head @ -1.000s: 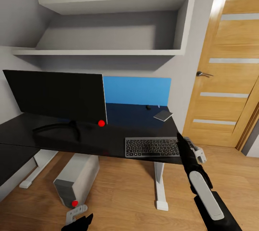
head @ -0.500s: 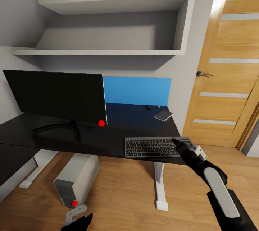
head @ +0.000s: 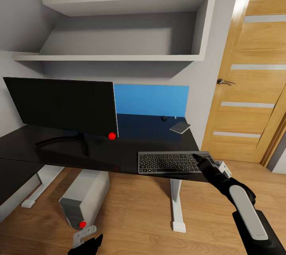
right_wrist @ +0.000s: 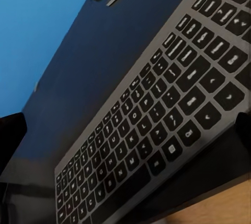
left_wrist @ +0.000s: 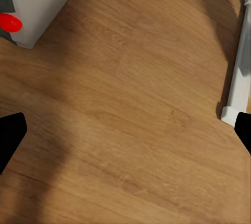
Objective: In the bedroom, organize the workspace by keeping the computer under the desk, ensuring the monitor is on the desk, placing the keyboard on the desk next to the monitor, placing the mouse on the desk next to the keyboard, moving the folder from the swivel chair onto the desk next to the mouse, stacking the notebook on top of the folder with the pen on top of the notebook, and positioning the swivel chair next to the desk.
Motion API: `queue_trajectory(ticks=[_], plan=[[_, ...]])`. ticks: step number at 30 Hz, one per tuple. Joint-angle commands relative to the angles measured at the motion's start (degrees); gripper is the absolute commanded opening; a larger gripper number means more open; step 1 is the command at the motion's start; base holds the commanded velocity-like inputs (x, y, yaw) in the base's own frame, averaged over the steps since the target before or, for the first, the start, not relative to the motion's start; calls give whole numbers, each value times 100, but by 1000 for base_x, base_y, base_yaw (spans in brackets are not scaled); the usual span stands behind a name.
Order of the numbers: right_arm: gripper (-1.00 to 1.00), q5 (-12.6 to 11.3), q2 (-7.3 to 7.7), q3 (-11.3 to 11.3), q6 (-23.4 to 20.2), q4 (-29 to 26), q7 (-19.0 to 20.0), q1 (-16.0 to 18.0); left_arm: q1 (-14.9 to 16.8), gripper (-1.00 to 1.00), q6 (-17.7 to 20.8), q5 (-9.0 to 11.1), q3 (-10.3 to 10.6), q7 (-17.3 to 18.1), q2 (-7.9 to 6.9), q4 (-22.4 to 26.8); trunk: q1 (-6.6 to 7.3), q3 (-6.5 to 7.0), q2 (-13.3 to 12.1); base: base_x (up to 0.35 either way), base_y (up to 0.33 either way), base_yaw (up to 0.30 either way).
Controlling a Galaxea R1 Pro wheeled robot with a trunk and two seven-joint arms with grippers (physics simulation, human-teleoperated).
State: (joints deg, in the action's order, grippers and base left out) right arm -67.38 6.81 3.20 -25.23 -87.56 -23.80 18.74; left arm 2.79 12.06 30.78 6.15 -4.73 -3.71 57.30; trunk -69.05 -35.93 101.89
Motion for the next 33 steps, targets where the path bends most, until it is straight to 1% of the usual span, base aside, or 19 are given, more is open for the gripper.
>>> queue_trajectory(ticks=[1,6,12,23,31,33], plan=[[100,-46,3,6,-20,8,-23,3,2,100,14,57,29,-49,4,11,0,-6,3,0,0,0],[100,-16,21,10,-28,86,43,-7,2,100,9,51,51,-47,47,11,0,-6,3,0,0,0],[100,-26,31,21,-35,-40,61,-10,2,100,7,44,55,-43,60,16,0,-6,3,0,0,0],[100,-5,31,23,-26,-67,58,-19,2,100,7,37,53,-54,71,27,242,195,-438,0,0,-8],[100,-1,44,33,-26,-66,58,-19,2,100,-5,33,18,-79,40,103,418,386,-759,0,0,-174],[100,-2,71,32,-26,-67,59,-19,2,100,0,35,21,-89,38,115,462,435,-839,0,0,-197]])
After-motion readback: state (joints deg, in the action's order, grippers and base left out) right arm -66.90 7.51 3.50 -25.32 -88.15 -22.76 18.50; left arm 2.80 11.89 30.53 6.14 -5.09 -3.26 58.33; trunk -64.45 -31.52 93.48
